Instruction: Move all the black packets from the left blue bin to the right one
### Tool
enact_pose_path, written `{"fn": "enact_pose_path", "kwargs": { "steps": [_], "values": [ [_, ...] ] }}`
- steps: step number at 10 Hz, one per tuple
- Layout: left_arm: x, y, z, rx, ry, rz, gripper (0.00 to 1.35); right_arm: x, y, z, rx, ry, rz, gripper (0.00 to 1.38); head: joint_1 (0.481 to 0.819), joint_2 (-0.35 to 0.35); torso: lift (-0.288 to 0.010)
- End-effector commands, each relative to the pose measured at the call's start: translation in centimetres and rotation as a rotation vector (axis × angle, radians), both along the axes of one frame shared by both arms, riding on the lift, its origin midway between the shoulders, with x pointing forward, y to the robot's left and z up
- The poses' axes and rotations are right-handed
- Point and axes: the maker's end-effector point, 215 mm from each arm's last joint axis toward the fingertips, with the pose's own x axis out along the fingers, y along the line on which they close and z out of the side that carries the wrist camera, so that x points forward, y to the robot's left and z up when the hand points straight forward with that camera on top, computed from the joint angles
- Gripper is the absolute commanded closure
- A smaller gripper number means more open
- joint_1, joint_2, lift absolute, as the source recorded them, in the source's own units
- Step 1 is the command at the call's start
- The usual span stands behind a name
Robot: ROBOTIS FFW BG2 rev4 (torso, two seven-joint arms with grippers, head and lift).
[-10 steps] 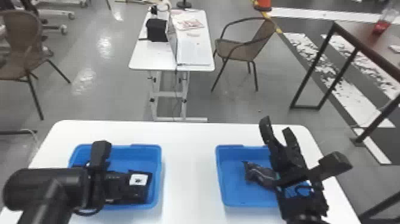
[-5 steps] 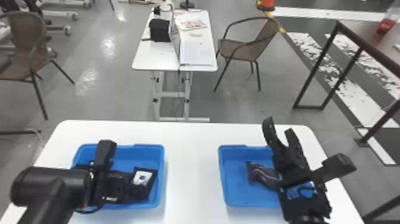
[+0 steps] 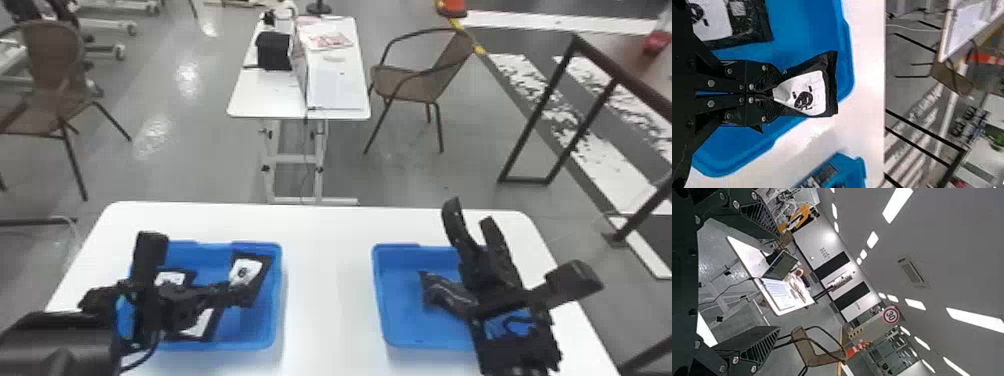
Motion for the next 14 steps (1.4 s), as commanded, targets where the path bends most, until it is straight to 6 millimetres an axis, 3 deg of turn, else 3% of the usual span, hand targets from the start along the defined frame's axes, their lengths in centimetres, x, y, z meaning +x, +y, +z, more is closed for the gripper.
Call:
{"fn": "enact_pose_path", "kwargs": {
  "steps": [1, 4, 7, 9, 12, 14],
  "values": [
    [0.7, -2.1, 4.7, -0.097, -0.185, -0.073, 1.21, 0.0, 1.1, -0.2, 0.0, 0.004, 0.026, 0.21, 0.695, -0.084, 0.0],
    [0.9, -8.3, 8.3, -0.179, -0.259, -0.29, 1.21, 1.5, 5.1, -0.1, -0.006, 0.004, 0.143, 0.21, 0.695, -0.106, 0.0],
    [2.8, -15.5, 11.1, -0.18, -0.295, -0.496, 1.21, 2.0, 6.8, -0.3, -0.006, 0.009, 0.181, 0.21, 0.695, -0.136, 0.0],
    [3.2, -19.3, 11.0, -0.177, -0.274, -0.596, 1.21, 2.3, 8.3, 0.0, -0.005, 0.003, 0.21, 0.21, 0.695, -0.172, 0.0],
    [3.4, -20.1, 10.3, -0.151, -0.249, -0.625, 1.21, 2.3, 11.5, 0.5, -0.003, -0.007, 0.298, 0.21, 0.695, -0.183, 0.0],
    [3.7, -20.5, 11.2, -0.163, -0.269, -0.628, 1.21, 1.9, 13.3, -1.1, 0.002, 0.042, 0.36, 0.21, 0.695, -0.164, 0.0]
  ]
}}
